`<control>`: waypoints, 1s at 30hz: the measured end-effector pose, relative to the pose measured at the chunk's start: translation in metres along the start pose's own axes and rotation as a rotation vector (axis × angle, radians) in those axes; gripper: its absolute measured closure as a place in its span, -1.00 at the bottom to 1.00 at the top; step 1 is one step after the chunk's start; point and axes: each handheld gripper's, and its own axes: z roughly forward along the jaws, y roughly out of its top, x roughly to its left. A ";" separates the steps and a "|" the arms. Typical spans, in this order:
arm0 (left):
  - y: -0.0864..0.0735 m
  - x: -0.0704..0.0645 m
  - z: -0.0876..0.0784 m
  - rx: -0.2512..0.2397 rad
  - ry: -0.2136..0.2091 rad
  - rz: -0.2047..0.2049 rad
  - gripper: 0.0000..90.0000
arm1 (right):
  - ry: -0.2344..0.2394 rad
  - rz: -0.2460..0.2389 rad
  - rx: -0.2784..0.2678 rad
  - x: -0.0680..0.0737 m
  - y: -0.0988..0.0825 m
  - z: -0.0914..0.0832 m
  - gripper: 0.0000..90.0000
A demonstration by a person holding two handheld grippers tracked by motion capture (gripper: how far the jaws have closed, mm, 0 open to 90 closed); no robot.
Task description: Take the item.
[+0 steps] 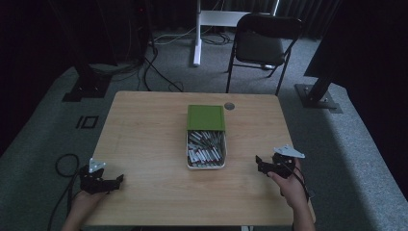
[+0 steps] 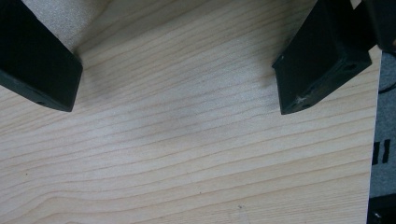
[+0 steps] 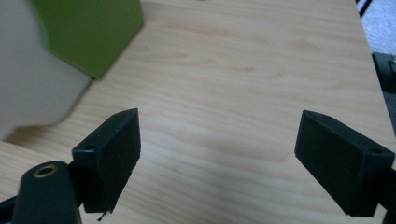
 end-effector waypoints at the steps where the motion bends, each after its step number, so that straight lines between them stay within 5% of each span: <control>1: 0.000 0.000 0.000 0.000 0.000 0.000 -0.97 | 0.000 0.000 0.000 0.000 0.000 0.000 -0.68; 30: 0.000 0.000 0.000 0.000 0.000 0.000 -0.97 | 0.173 -0.105 -0.108 0.068 0.056 0.003 -0.64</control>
